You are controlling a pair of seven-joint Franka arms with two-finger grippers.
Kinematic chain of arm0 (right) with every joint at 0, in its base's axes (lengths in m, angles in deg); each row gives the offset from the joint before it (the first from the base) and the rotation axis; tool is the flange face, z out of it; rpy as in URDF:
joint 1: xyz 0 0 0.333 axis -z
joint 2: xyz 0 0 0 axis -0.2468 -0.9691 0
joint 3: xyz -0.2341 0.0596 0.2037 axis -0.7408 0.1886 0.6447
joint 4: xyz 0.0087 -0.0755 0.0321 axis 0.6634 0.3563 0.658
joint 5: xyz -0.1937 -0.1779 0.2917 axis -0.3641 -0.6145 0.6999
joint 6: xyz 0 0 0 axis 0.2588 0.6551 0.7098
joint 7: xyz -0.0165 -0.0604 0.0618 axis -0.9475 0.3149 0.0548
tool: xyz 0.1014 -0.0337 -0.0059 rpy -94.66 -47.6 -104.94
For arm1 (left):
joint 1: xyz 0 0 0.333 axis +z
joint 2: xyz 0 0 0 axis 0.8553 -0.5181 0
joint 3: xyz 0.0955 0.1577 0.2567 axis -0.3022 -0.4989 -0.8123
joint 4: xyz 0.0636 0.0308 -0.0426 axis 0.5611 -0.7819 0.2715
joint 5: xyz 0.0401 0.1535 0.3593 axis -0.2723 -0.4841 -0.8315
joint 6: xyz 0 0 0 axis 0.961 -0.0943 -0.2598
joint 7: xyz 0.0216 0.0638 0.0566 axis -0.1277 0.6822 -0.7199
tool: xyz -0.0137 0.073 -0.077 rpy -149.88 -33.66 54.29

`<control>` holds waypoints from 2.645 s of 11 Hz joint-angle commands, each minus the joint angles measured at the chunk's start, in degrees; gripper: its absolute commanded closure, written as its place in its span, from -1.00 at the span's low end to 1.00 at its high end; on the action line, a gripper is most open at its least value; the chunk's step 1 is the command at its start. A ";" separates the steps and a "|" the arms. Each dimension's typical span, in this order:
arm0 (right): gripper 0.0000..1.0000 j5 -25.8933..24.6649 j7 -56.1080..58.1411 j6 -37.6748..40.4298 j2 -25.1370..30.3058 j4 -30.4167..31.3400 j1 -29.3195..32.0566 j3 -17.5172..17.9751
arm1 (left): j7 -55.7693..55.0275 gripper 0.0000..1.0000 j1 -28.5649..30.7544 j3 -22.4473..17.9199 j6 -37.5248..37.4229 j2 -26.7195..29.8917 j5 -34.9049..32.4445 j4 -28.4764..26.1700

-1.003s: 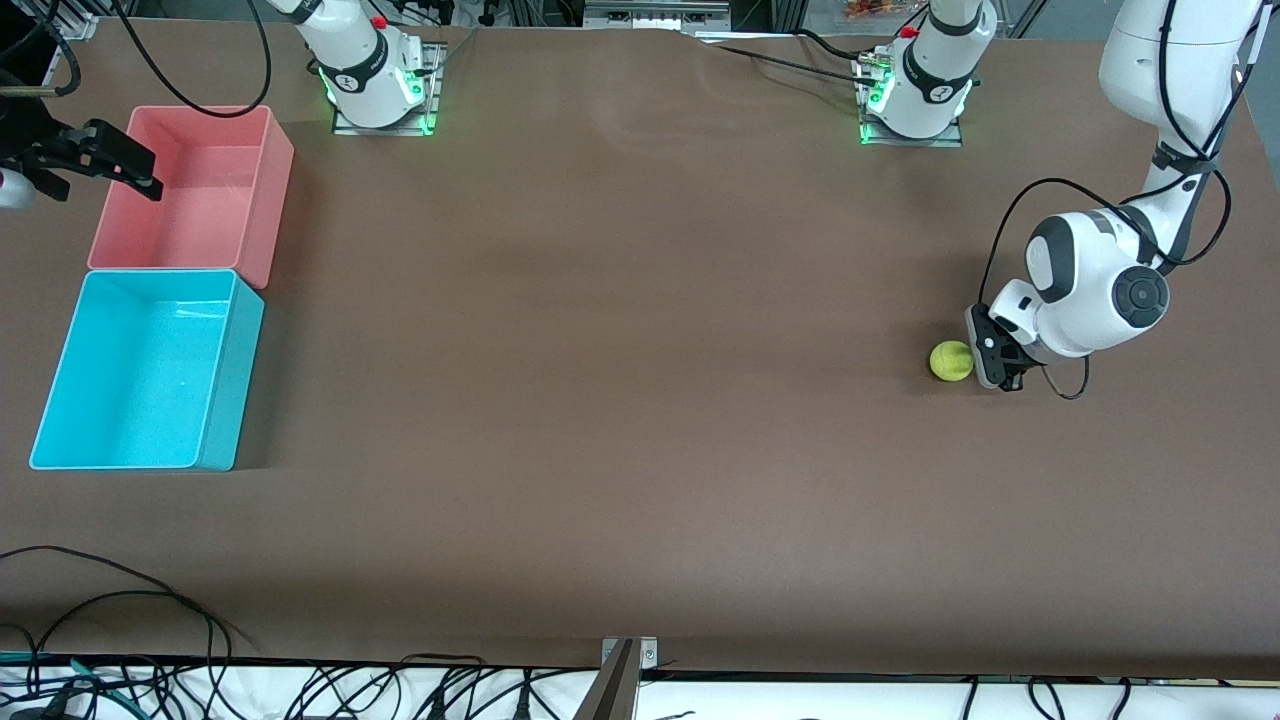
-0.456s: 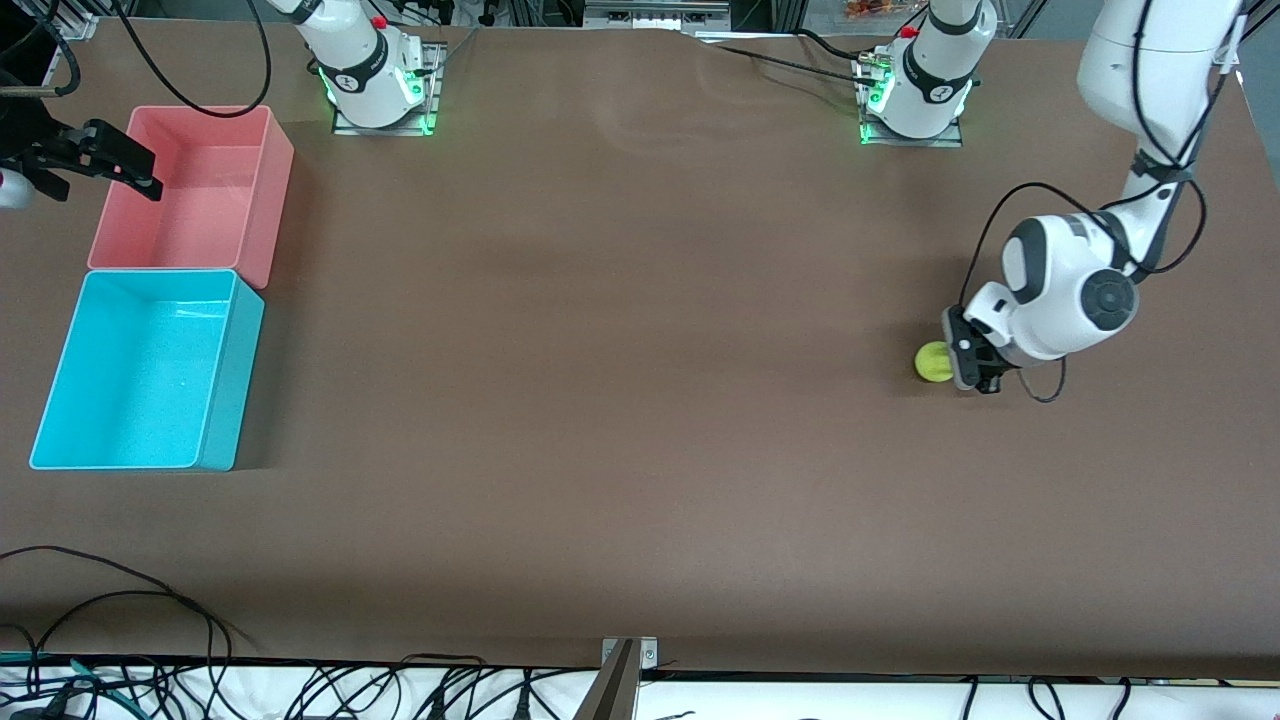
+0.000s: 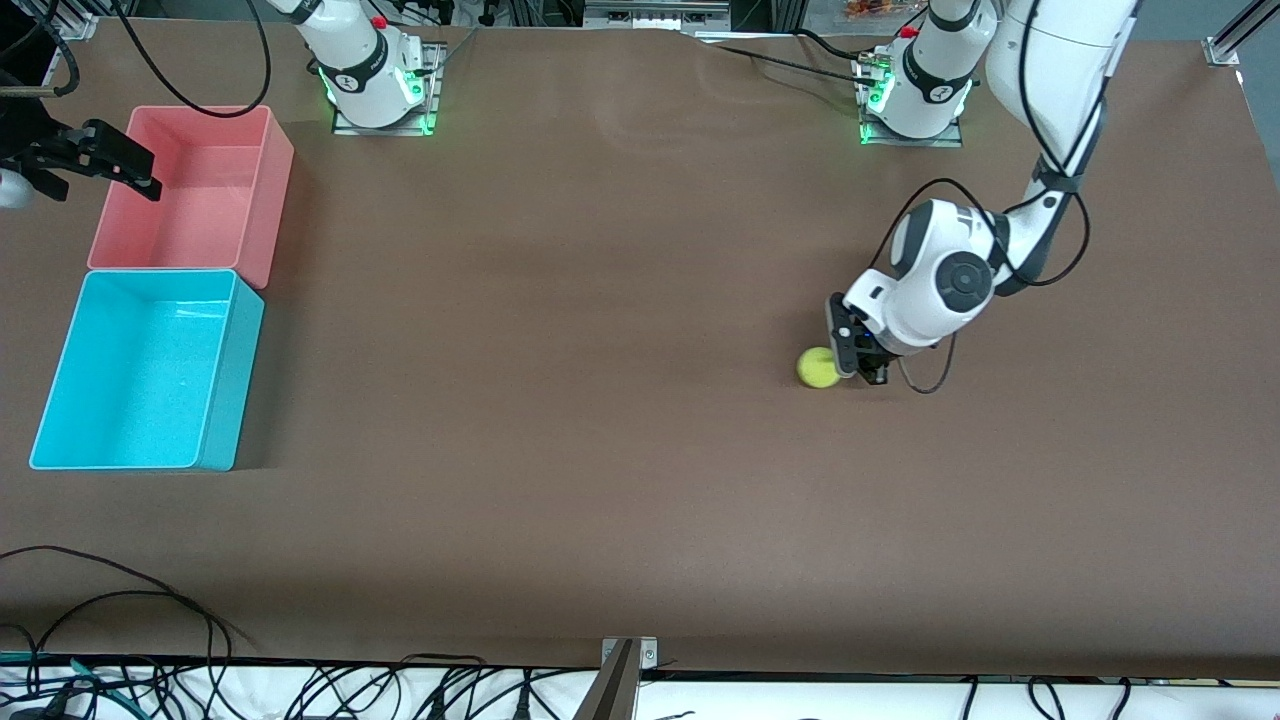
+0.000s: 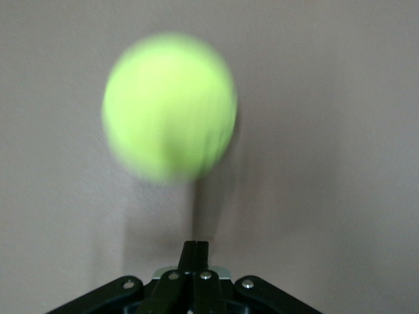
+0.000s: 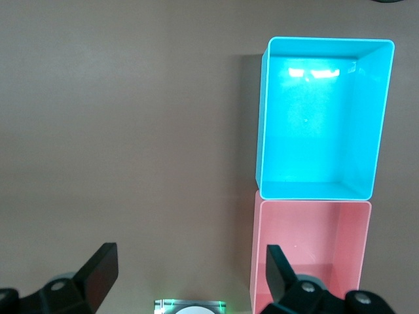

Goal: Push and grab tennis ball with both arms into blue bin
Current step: 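Push the tennis ball with the left gripper toward the cyan bin, then raise the left gripper away while the right gripper reaches the ball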

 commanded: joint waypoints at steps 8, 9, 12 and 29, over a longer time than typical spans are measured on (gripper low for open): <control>-1.00 -0.60 -0.32 -0.34 0.22 0.47 0.42 0.25 | 0.17 1.00 0.25 -0.57 -0.21 -0.13 1.38 1.76; -1.00 -0.60 -0.41 -0.25 0.22 0.47 0.42 0.25 | 0.17 1.00 0.25 -0.57 -0.21 -0.13 1.47 1.76; -1.00 -0.51 -0.06 -0.25 -0.30 0.47 0.33 0.33 | 0.17 1.00 0.25 -0.57 -0.21 -0.22 1.38 1.76; -1.00 -0.07 0.12 3.52 -0.75 1.08 -0.46 0.86 | 0.69 -1.00 5.08 -4.35 -7.85 13.74 0.68 -5.78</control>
